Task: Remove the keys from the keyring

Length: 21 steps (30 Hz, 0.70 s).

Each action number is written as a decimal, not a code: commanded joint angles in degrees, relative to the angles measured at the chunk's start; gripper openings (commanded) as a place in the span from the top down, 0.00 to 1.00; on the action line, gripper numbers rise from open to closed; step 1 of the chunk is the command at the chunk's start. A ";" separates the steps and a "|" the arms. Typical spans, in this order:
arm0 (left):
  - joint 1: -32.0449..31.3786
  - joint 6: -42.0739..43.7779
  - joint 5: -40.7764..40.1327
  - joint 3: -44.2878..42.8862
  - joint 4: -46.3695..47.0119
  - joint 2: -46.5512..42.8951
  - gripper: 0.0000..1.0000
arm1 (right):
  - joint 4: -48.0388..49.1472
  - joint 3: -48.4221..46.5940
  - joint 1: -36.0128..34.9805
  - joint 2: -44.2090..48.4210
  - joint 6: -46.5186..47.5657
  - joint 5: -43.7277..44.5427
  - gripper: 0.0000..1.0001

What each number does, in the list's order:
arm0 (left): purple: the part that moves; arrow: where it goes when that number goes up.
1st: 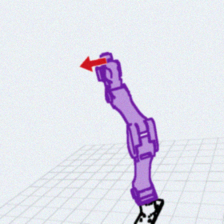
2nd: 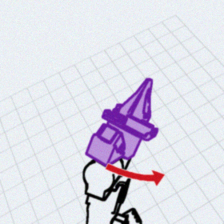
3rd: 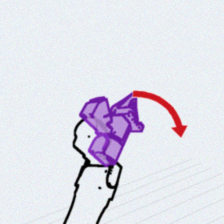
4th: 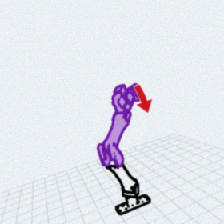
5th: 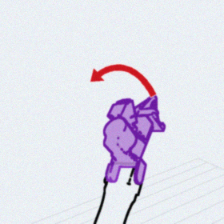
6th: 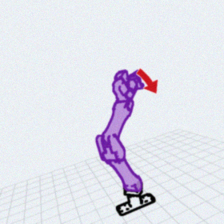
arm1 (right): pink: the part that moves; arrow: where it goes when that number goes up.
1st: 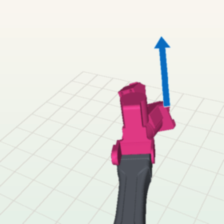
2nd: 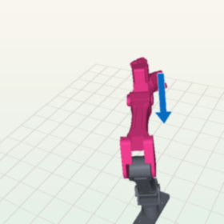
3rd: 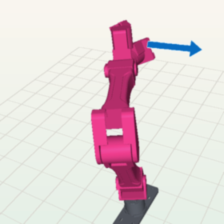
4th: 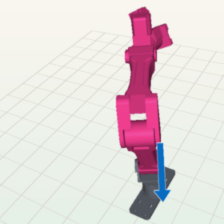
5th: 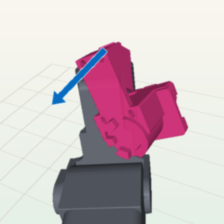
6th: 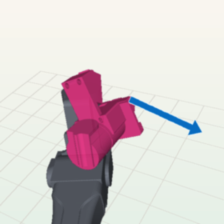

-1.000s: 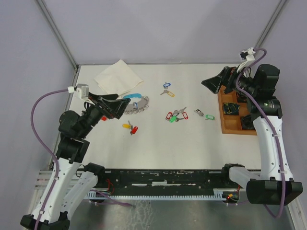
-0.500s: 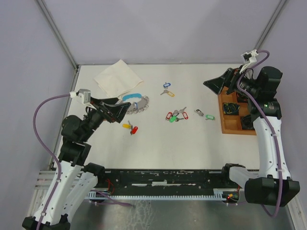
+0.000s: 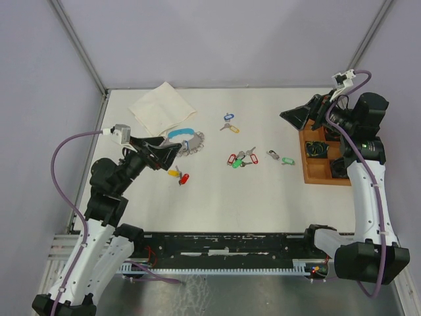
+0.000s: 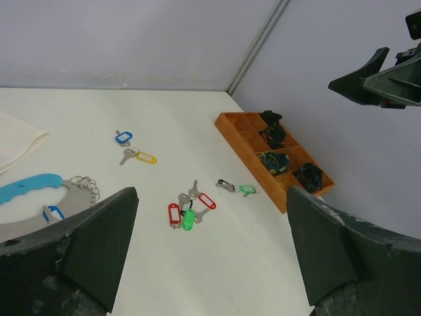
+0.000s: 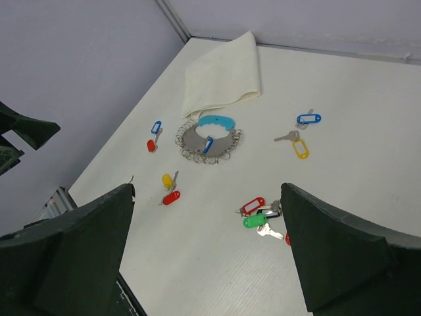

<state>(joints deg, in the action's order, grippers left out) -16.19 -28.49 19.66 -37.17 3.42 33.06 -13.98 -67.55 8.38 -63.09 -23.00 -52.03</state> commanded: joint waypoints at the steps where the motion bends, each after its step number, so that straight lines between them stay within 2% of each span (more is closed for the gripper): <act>1: 0.28 2.86 0.91 0.96 2.94 -1.21 0.00 | 4.02 0.70 0.30 0.62 -0.83 -1.41 0.00; 21: 1.81 3.36 1.83 1.54 2.41 -2.22 0.00 | 3.52 1.40 0.28 1.28 -0.31 0.09 0.00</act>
<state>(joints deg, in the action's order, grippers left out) -15.20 -27.55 19.86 -35.46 3.49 31.07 -13.13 -66.06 8.38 -63.05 -23.18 -52.27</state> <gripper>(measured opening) 0.997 0.999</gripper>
